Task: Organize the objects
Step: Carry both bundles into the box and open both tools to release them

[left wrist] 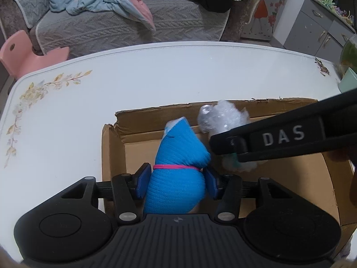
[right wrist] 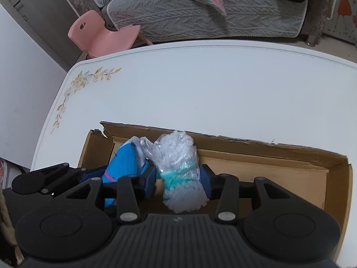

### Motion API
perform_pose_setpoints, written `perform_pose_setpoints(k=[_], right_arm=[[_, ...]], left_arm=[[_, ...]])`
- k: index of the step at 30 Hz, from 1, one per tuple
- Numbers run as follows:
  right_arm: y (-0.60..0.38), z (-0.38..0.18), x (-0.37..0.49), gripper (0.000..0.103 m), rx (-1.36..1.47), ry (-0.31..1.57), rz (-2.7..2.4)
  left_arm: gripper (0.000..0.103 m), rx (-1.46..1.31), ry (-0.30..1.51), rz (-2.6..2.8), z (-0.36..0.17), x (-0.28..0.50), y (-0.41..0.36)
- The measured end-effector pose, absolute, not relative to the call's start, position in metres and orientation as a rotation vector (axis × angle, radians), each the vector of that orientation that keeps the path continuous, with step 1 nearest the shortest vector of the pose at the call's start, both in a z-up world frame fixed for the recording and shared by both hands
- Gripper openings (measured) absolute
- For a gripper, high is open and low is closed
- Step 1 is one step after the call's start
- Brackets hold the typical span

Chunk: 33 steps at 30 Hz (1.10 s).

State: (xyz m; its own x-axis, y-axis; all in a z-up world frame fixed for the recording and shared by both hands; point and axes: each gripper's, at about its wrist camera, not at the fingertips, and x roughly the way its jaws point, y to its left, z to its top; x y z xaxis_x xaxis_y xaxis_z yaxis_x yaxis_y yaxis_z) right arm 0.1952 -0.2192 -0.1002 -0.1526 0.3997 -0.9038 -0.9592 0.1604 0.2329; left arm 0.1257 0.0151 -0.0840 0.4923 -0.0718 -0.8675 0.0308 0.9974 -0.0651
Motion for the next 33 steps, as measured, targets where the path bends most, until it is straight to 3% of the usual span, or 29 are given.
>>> perform_pose_setpoints(k=[2, 24, 28, 33], right_arm=[[-0.218, -0.101, 0.194, 0.042, -0.657, 1.152, 1.356], [-0.236, -0.083, 0.198, 0.049, -0.637, 1.136, 1.359], [-0.242, -0.085, 0.198, 0.057, -0.657, 1.155, 1.358], [-0.251, -0.083, 0.201, 0.058, -0.656, 1.158, 1.356]], left_arm=[[0.076, -0.044, 1.035, -0.059, -0.081, 0.124, 0.016], [0.086, -0.044, 1.084, -0.052, -0.061, 0.113, 0.011], [0.086, -0.073, 1.140, -0.048, -0.059, 0.110, 0.014], [0.087, -0.070, 1.168, -0.057, -0.046, 0.101, 0.011]])
